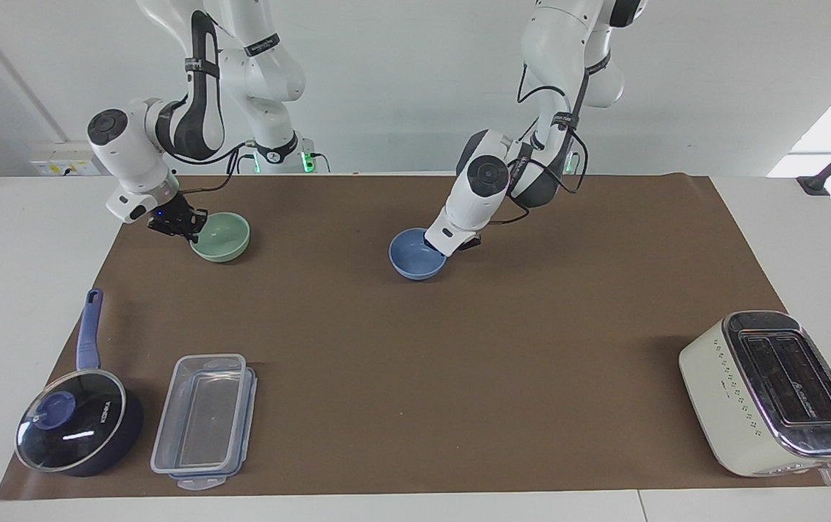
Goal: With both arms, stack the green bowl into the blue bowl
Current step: 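Carry the blue bowl with the left gripper while the right gripper grasps, then release the blue bowl with the left gripper while the right gripper carries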
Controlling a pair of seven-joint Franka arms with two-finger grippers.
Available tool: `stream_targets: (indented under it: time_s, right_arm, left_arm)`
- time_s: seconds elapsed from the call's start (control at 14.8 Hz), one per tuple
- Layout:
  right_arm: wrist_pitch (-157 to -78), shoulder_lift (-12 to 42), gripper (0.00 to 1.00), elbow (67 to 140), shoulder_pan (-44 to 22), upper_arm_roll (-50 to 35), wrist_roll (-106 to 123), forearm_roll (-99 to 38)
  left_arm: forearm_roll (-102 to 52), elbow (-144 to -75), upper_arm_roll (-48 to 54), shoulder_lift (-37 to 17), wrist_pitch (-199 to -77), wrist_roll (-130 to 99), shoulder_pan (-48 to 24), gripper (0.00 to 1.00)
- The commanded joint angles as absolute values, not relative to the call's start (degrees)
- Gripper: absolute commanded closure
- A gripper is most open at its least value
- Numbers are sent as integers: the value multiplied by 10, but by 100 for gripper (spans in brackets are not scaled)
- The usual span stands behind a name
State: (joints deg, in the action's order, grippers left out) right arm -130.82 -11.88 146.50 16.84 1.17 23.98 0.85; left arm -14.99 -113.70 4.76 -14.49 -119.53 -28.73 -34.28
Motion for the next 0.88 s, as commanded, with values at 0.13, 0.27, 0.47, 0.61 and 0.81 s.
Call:
stream_targets:
  time_s: [0.13,0.27,0.47,0.61,0.81]
  right_arm:
    - [-1217,-127,100,1376,136,3,224,-20]
    - [-1200,-135,100,1350,88,2,161,-20]
    - [-1195,-133,100,1318,0,2,57,-20]
    - [-1195,-126,100,1294,-51,2,27,-38]
    - [-1208,-123,100,1289,-105,1,10,-79]
  left_arm:
    - [-164,-1132,41,-106,-1174,-279,-330,0]
    - [-163,-1112,41,-74,-1119,-275,-288,0]
    - [-149,-1072,34,-41,-1051,-238,-205,0]
    - [-115,-1062,35,-21,-1016,-166,-119,0]
    - [-71,-1056,34,11,-956,-26,-20,0]
